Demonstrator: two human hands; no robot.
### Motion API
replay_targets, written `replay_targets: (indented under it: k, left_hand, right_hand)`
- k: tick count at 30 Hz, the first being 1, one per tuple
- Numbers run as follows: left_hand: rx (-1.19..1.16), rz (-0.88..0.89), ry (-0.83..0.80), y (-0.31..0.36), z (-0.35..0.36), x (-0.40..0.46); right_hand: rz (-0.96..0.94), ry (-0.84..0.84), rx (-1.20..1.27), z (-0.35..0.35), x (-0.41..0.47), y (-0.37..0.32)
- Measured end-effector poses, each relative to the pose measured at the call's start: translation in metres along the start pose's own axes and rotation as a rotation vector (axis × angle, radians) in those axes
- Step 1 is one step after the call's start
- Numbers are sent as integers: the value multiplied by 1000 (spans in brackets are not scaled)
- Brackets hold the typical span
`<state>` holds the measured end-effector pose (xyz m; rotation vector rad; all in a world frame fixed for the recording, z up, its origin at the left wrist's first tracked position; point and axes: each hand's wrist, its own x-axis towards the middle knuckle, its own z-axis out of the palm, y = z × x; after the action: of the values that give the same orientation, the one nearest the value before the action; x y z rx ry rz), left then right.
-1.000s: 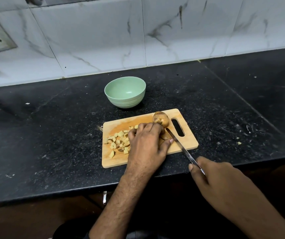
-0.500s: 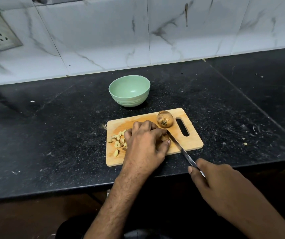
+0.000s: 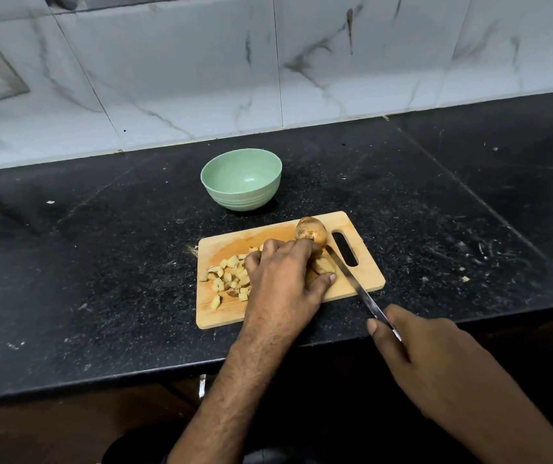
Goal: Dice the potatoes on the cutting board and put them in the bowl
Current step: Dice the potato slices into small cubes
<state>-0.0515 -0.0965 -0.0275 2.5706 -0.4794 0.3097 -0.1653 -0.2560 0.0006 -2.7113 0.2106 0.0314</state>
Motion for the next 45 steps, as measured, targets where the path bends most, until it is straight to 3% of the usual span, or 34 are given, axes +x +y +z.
replay_targets:
  k: [14, 23, 36, 42, 45]
  left_hand:
    - [55, -87, -29, -19, -16, -15]
    - [-19, -125, 49, -15, -21, -19]
    - [153, 93, -80, -20, -21, 16]
    - [70, 63, 29, -26, -21, 6]
    - [109, 59, -25, -25, -22, -5]
  right_hand:
    - [-46, 9, -126, 9, 4, -10]
    - [-102, -50, -147, 11, -2, -22]
    - [-54, -42, -103, 9, 0, -13]
    - [-38, -43, -97, 9, -5, -13]
    - [-39, -54, -101, 9, -5, -17]
